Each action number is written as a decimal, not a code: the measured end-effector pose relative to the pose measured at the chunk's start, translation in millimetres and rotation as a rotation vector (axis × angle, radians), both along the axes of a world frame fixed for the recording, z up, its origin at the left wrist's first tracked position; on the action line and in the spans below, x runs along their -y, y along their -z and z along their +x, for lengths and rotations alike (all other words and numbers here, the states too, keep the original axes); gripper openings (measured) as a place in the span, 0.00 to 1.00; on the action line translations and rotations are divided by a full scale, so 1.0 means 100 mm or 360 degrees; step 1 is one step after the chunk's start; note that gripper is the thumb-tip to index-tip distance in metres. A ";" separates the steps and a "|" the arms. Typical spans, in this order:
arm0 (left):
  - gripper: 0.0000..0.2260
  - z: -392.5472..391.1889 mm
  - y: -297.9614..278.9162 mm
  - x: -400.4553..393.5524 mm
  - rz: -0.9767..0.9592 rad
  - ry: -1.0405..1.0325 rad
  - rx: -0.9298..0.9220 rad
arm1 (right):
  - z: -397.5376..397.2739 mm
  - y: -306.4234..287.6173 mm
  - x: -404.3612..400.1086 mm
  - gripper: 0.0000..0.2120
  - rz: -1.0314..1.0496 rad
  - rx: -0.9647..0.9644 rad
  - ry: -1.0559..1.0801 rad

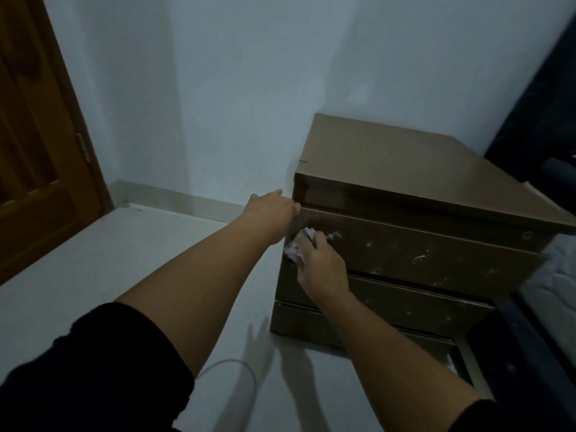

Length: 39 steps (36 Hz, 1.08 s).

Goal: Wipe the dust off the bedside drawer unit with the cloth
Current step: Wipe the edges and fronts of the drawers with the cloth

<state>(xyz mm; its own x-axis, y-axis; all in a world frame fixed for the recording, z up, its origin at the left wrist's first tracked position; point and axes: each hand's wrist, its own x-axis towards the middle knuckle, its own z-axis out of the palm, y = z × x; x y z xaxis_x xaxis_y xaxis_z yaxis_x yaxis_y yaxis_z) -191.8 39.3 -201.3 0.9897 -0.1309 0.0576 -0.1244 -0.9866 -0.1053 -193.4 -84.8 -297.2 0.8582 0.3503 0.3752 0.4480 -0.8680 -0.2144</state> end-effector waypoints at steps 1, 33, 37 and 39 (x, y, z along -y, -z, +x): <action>0.30 -0.01 -0.01 0.00 0.0010 0.0008 0.0001 | 0.00 -0.07 0.03 0.25 0.0032 0.0069 -0.0016; 0.23 0.25 0.10 0.21 0.0012 -0.0008 0.0015 | 0.15 0.37 0.16 0.19 -0.0009 0.0038 0.0174; 0.22 0.25 0.10 0.22 0.0016 -0.0001 0.0016 | 0.13 0.51 0.15 0.15 0.0023 -0.0090 0.0195; 0.22 0.24 0.10 0.21 0.0002 0.0005 0.0022 | 0.13 0.51 0.14 0.15 -0.0001 -0.0148 0.0218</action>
<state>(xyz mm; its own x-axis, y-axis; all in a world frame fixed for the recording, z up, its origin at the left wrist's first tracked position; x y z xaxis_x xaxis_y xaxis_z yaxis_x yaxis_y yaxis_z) -167.9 18.8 -211.7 0.9884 -0.1339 0.0712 -0.1258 -0.9862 -0.1080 -180.6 -99.0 -348.5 0.9288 0.2279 0.2921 0.3039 -0.9196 -0.2489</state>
